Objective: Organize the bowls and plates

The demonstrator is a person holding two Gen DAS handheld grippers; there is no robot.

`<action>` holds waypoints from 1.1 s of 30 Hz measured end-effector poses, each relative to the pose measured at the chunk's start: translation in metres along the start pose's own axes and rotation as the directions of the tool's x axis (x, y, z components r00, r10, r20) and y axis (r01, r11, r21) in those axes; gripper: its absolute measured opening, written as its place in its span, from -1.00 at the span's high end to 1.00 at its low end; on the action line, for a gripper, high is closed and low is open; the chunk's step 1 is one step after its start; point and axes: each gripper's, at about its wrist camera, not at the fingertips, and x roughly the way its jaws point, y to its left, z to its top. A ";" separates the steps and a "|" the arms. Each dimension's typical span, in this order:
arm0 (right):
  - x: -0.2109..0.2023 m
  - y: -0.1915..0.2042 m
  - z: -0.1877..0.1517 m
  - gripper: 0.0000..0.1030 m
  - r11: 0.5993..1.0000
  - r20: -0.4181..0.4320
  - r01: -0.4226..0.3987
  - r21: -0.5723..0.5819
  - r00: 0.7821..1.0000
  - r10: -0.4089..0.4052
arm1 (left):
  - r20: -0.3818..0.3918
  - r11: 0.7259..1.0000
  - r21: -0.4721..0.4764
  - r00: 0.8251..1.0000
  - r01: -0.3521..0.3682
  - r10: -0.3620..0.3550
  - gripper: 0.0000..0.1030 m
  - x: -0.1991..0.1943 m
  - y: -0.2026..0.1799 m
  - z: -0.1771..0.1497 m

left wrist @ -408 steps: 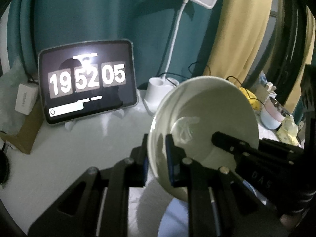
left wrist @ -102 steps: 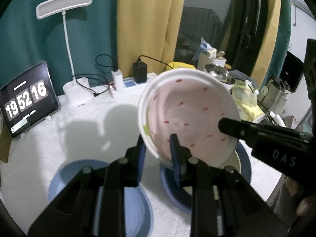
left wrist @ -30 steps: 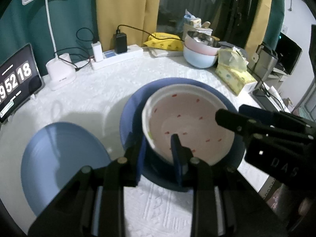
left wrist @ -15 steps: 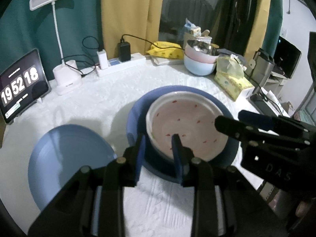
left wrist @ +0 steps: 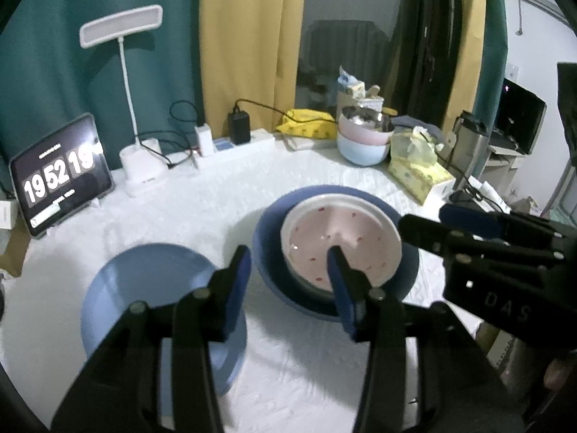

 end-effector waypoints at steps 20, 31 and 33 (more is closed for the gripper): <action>0.009 -0.005 -0.006 0.02 0.999 0.029 0.044 -0.023 0.999 -0.044 | 0.011 0.989 -0.081 0.992 -0.122 0.123 0.08 -0.001 0.042 -0.011; 0.051 -0.049 -0.019 0.02 0.994 -0.048 0.094 0.057 0.995 -0.091 | -0.050 0.988 -0.136 0.996 -0.077 0.071 0.07 0.039 0.054 -0.013; 0.057 -0.055 -0.018 0.02 0.994 -0.061 0.091 0.069 0.994 -0.087 | -0.065 0.988 -0.136 0.996 -0.068 0.059 0.07 0.049 0.050 -0.011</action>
